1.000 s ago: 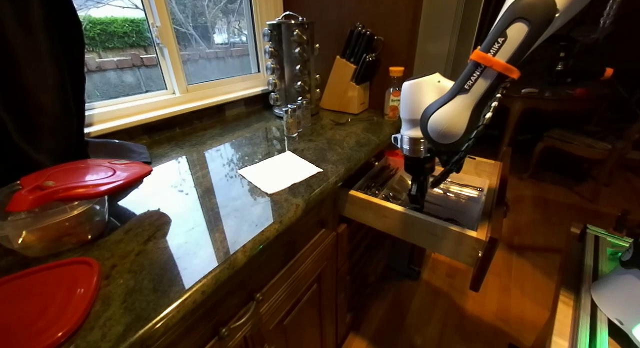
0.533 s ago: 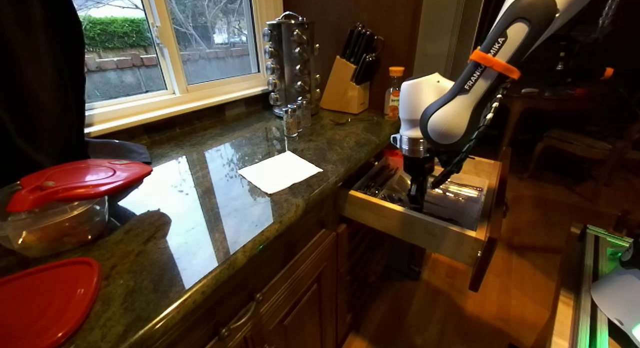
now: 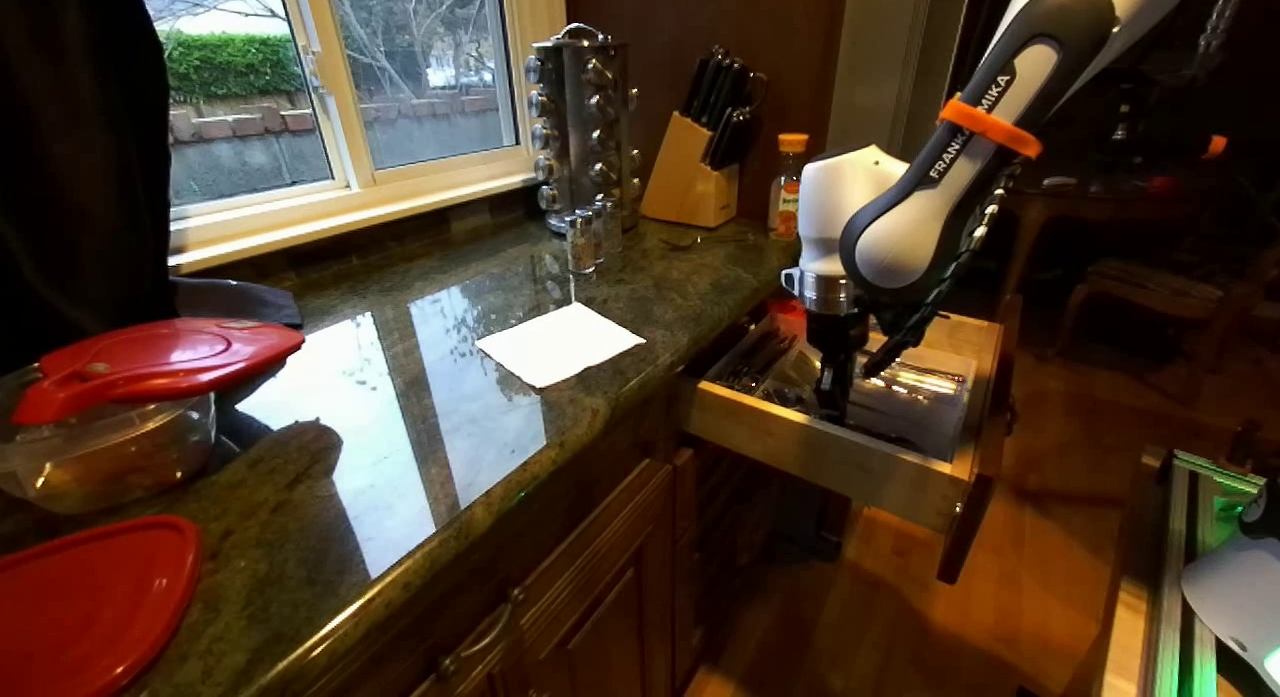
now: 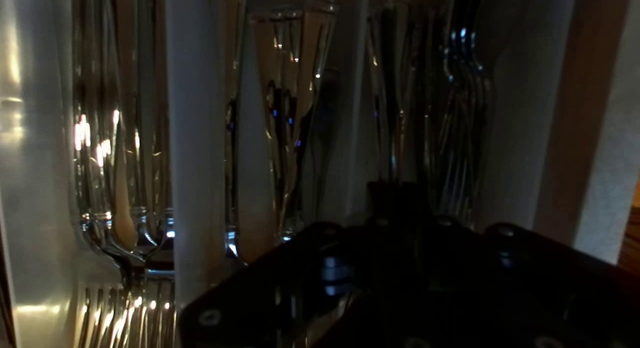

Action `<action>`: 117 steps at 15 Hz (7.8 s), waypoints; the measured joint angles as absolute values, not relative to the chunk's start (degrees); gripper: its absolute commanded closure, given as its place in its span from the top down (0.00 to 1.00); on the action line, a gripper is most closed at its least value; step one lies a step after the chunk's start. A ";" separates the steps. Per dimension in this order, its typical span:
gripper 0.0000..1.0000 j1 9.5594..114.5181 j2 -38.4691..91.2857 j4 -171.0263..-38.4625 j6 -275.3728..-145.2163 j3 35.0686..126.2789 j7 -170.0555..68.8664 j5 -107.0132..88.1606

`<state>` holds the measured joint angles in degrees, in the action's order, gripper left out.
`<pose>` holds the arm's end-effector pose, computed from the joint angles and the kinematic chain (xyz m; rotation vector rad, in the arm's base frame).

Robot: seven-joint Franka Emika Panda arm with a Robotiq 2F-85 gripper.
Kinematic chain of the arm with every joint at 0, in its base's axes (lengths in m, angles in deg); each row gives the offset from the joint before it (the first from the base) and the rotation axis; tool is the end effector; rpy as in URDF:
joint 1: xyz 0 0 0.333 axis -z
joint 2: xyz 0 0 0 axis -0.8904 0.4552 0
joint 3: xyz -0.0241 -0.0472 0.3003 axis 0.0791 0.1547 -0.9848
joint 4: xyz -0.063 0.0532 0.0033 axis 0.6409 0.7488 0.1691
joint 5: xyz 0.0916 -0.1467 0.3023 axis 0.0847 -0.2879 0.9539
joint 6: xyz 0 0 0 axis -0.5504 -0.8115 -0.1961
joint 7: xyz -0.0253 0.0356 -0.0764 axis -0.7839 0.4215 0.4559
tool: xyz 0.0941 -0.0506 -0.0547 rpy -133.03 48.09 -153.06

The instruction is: Remove some spoons from the cutlery holder and put them on the counter.

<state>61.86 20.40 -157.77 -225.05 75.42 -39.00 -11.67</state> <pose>0.4228 0.0191 0.2135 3.0808 0.3768 -0.1796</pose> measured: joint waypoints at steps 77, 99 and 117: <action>0.02 57.51 16.62 -127.23 -189.72 71.61 -0.40 -27.06; 0.79 55.98 42.03 -99.02 -189.58 67.60 18.48 -26.58; 1.00 56.69 19.16 -115.55 -189.50 70.07 -13.90 -19.64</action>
<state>56.69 19.16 -115.55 -189.50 70.07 -13.90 -19.64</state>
